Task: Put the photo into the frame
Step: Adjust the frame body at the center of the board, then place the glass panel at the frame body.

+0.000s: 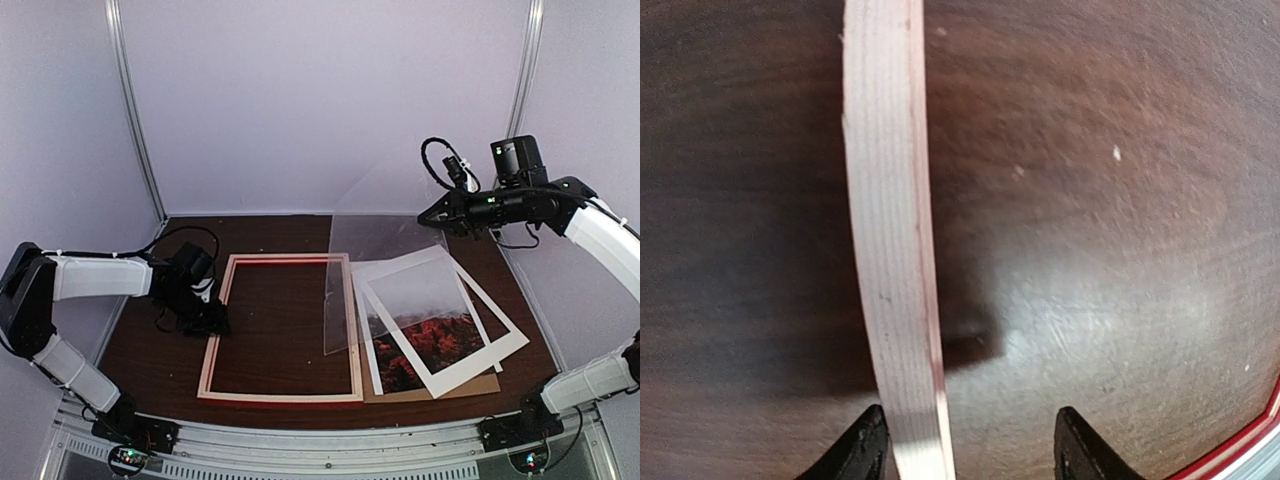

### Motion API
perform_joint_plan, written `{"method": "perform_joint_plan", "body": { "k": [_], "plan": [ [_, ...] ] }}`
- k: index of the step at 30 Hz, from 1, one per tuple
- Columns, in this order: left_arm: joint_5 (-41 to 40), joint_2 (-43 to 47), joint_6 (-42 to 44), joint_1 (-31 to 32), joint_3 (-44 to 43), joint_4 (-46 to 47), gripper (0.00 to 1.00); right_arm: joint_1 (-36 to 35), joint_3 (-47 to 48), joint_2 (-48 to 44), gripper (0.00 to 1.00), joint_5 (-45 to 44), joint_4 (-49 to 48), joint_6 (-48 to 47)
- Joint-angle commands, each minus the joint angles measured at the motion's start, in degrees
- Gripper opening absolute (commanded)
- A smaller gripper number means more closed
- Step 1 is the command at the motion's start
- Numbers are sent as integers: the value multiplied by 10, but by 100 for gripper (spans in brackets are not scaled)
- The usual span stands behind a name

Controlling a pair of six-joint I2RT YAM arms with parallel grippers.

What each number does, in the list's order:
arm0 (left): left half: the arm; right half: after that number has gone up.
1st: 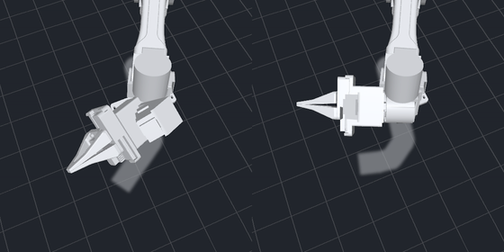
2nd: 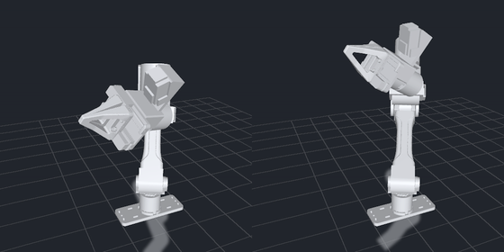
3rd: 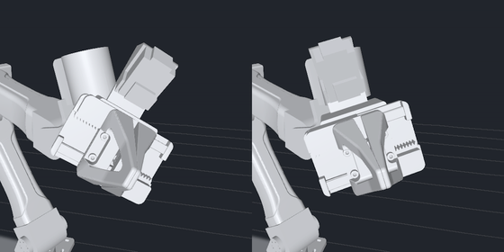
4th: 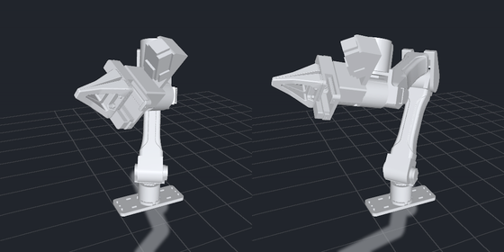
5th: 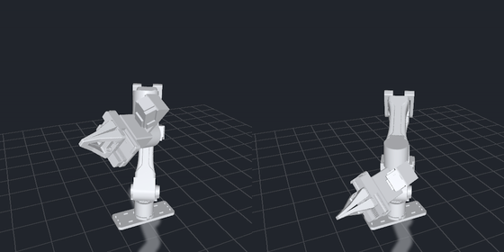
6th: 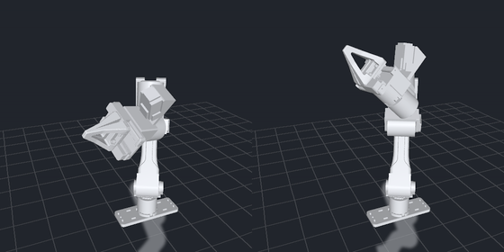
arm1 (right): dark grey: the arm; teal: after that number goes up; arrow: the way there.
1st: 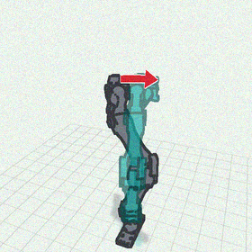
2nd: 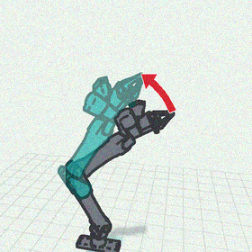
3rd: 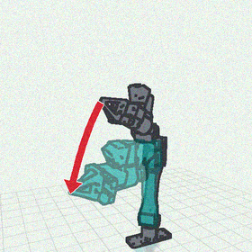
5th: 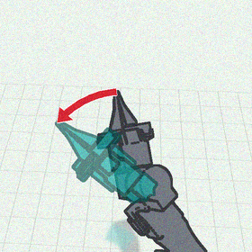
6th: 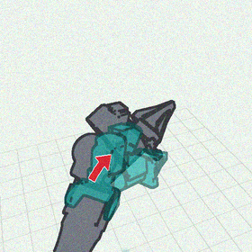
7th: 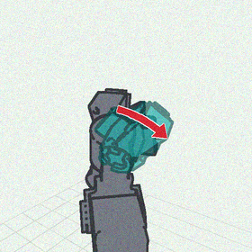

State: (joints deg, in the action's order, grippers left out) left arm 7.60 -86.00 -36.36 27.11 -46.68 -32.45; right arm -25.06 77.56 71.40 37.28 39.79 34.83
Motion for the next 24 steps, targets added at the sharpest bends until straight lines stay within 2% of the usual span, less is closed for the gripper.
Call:
{"method": "perform_joint_plan", "body": {
  "k": [1, 3, 9, 18, 21, 24],
  "plan": [
    [29, 35, -36, 18, 18, 26, 57, -23, 0, 19, 0, -14, -49, 13],
    [23, 54, -37, 17, 19, 20, 58, -36, 5, 30, 0, -18, -60, 20],
    [-50, 103, 6, -2, -44, -60, 76, -102, 31, 75, 0, -52, -93, 45],
    [-86, 162, 58, -153, -103, -109, 89, -236, 109, 191, 0, -81, -188, 113],
    [-117, 188, 70, -180, -119, -123, 97, -270, 146, 235, 0, -81, -207, 126],
    [-139, 203, 77, -188, -128, -134, 97, -282, 140, 259, 0, -95, -239, 159]
  ]
}}
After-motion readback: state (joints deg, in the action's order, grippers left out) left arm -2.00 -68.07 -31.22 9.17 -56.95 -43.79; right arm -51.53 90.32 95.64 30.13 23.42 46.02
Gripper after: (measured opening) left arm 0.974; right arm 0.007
